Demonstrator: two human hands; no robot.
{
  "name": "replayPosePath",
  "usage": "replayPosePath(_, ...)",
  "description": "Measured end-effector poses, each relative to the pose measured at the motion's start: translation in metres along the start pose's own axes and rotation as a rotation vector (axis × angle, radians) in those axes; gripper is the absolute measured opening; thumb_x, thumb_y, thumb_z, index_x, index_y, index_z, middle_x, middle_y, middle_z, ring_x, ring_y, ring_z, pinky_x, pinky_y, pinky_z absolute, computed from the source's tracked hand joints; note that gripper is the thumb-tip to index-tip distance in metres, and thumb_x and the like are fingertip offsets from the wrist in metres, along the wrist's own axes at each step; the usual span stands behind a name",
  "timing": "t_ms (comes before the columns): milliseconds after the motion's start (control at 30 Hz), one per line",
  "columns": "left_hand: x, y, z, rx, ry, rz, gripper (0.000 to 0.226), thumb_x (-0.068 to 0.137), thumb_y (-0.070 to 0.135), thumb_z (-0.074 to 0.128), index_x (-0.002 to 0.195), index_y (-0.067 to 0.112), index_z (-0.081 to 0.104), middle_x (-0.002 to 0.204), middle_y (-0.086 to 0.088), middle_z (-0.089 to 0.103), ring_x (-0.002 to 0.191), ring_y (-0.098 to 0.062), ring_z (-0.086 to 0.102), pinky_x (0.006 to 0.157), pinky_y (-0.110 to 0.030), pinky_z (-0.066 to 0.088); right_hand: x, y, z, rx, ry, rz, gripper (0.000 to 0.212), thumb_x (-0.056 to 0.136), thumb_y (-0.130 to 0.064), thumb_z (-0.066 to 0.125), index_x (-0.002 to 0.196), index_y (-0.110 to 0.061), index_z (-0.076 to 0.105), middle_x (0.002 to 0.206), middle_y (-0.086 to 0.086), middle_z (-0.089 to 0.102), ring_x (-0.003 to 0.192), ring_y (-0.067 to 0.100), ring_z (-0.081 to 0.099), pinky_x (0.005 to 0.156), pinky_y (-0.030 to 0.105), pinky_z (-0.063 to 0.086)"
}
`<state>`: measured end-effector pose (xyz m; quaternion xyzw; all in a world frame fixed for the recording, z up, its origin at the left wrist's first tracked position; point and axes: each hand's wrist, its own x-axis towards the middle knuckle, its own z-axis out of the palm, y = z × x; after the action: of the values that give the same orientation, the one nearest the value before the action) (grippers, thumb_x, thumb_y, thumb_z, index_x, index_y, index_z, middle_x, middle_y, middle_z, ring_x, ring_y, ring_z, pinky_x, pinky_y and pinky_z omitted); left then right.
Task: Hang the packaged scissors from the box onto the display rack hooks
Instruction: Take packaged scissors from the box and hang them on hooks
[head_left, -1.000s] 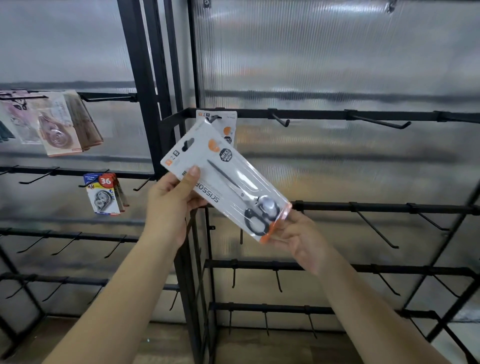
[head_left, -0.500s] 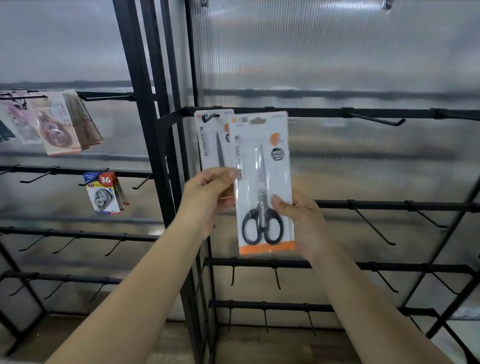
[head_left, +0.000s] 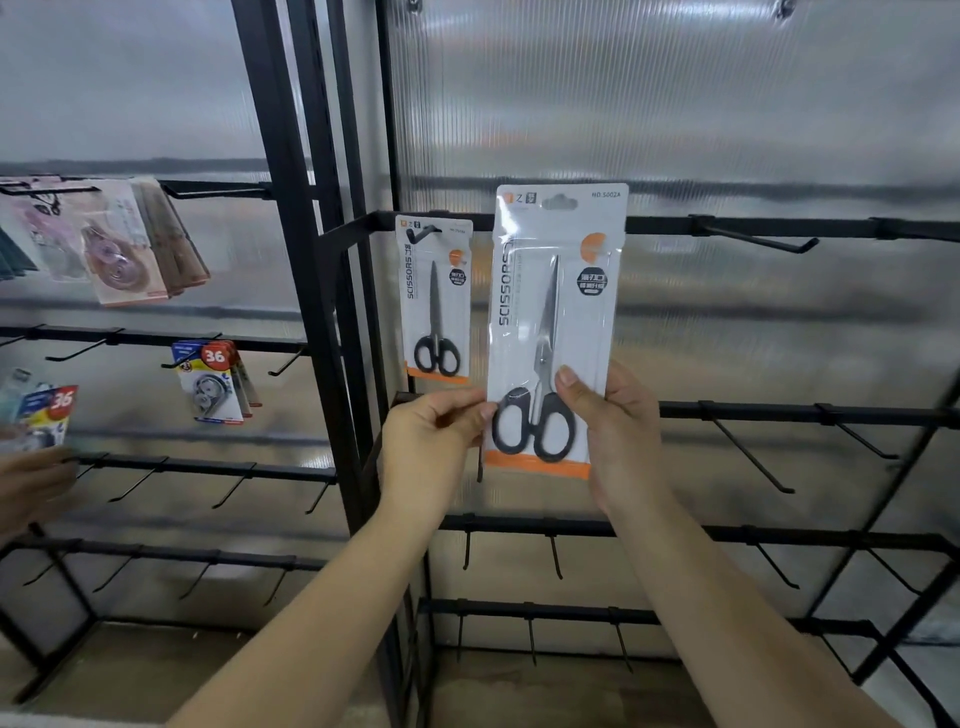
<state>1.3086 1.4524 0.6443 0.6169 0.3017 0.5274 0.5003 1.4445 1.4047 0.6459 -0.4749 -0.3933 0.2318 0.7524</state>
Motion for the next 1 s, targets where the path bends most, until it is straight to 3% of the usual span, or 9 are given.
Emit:
replayPosePath(167, 0.000, -0.005, 0.003, 0.075, 0.091, 0.083, 0.024, 0.082, -0.004, 0.065, 0.103, 0.006, 0.069, 0.102, -0.014, 0.066, 0.099, -0.029, 0.063, 0.093, -0.050, 0.050, -0.002, 0.002, 0.005, 0.001, 0.017, -0.048, 0.014, 0.090, -0.006, 0.058, 0.091, -0.019, 0.064, 0.083, 0.001, 0.069, 0.076, 0.013, 0.066, 0.066, 0.026, 0.055)
replayPosePath(267, -0.005, -0.005, 0.002, 0.126, 0.054, 0.147, 0.025, 0.082, -0.005, 0.064, 0.101, 0.011, 0.067, 0.100, -0.010, 0.066, 0.098, -0.022, 0.064, 0.092, -0.045, 0.051, -0.003, 0.003, 0.005, 0.004, 0.031, -0.055, 0.015, 0.090, -0.006, 0.058, 0.090, -0.020, 0.063, 0.084, 0.001, 0.068, 0.077, 0.014, 0.066, 0.066, 0.027, 0.056)
replayPosePath(367, -0.006, -0.009, -0.001, 0.176, 0.036, 0.199, 0.022, 0.082, -0.003, 0.065, 0.091, 0.016, 0.070, 0.095, -0.002, 0.068, 0.093, -0.014, 0.065, 0.089, -0.033, 0.053, -0.002, 0.005, 0.002, 0.034, 0.015, -0.020, 0.014, 0.089, -0.006, 0.058, 0.092, -0.018, 0.064, 0.093, 0.007, 0.068, 0.088, 0.025, 0.066, 0.075, 0.038, 0.055)
replayPosePath(467, -0.003, -0.006, -0.002, 0.000, -0.038, 0.040, 0.013, 0.087, -0.003, 0.058, 0.092, 0.005, 0.068, 0.090, -0.008, 0.070, 0.085, -0.017, 0.068, 0.077, -0.026, 0.056, 0.000, 0.005, 0.001, 0.075, -0.012, 0.018, 0.015, 0.088, -0.005, 0.059, 0.093, -0.017, 0.066, 0.093, 0.005, 0.069, 0.093, 0.027, 0.064, 0.080, 0.039, 0.052)
replayPosePath(600, 0.001, 0.002, -0.004, -0.290, -0.199, -0.138, 0.013, 0.090, 0.000, 0.050, 0.096, -0.004, 0.060, 0.090, -0.019, 0.071, 0.080, -0.027, 0.071, 0.074, -0.033, 0.058, 0.004, 0.003, 0.002, 0.095, -0.010, 0.055, 0.011, 0.086, -0.006, 0.061, 0.090, -0.014, 0.066, 0.087, 0.004, 0.069, 0.080, 0.023, 0.064, 0.072, 0.035, 0.052)
replayPosePath(733, 0.003, 0.002, -0.006, -0.325, -0.209, -0.165, 0.011, 0.089, 0.001, 0.051, 0.094, 0.000, 0.061, 0.083, -0.014, 0.072, 0.074, -0.024, 0.071, 0.066, -0.028, 0.059, 0.007, 0.005, 0.003, 0.008, 0.010, 0.058, 0.012, 0.086, -0.009, 0.064, 0.087, -0.020, 0.065, 0.081, -0.005, 0.069, 0.073, 0.014, 0.065, 0.064, 0.028, 0.053)
replayPosePath(900, 0.005, 0.005, -0.008, -0.345, -0.218, -0.153, 0.011, 0.084, 0.004, 0.055, 0.092, 0.003, 0.062, 0.083, -0.015, 0.072, 0.075, -0.026, 0.071, 0.068, -0.030, 0.059, 0.010, 0.002, 0.004, 0.029, -0.014, 0.024, 0.012, 0.085, -0.006, 0.064, 0.086, -0.018, 0.067, 0.081, -0.003, 0.070, 0.081, 0.022, 0.065, 0.073, 0.038, 0.052)
replayPosePath(1000, 0.005, 0.007, -0.009, -0.364, -0.218, -0.166, 0.023, 0.074, 0.012, 0.060, 0.094, 0.001, 0.062, 0.084, -0.015, 0.072, 0.076, -0.026, 0.071, 0.069, -0.031, 0.058, 0.011, 0.000, 0.002, 0.056, -0.054, 0.008, 0.010, 0.080, -0.011, 0.069, 0.089, -0.014, 0.067, 0.086, 0.001, 0.070, 0.083, 0.024, 0.066, 0.073, 0.039, 0.052)
